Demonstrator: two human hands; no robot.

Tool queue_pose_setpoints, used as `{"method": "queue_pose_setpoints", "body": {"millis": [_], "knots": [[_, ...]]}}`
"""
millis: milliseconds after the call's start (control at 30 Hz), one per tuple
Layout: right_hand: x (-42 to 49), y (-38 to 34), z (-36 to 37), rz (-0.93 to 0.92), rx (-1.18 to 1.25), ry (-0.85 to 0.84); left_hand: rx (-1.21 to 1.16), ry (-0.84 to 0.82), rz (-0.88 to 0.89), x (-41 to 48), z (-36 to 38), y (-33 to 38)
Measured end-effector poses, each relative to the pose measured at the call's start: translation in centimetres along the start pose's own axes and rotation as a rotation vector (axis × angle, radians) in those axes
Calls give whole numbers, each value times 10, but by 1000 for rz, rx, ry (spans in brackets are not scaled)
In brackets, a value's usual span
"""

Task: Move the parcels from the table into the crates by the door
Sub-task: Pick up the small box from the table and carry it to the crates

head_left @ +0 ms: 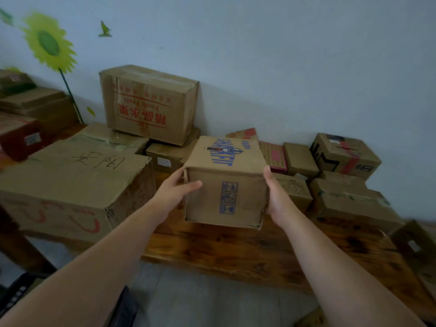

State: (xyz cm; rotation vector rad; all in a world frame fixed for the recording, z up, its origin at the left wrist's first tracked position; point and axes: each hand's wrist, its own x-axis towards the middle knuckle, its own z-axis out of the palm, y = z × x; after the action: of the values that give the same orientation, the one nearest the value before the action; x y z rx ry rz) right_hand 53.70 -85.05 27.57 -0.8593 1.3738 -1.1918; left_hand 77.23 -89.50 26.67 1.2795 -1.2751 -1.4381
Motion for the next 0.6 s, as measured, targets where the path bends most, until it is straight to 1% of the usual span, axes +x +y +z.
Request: {"method": "queue_pose_setpoints", "body": {"millis": [100,200,300,400,467,533,600], "knots": [[-7,-7,-6,-55,-67,-27,54,35,23,-1,6,4],[-5,-7,-14,-89,-127,64,62,57,48,-4,16,6],[-5,-8,-21,-108,-130,135,32,54,51,-6,25,12],[-5,-10,-26,-126,-124,203,-86,-16,-34,-8,30,23],[-3,-13,-29,-110,-132,246,-87,-60,-73,-7,32,27],[-1,-19,-33,-89,-117,250,-58,-112,-62,-7,32,29],[1,-27,-39,-73,-75,219,-78,-192,-53,-7,28,27]]}}
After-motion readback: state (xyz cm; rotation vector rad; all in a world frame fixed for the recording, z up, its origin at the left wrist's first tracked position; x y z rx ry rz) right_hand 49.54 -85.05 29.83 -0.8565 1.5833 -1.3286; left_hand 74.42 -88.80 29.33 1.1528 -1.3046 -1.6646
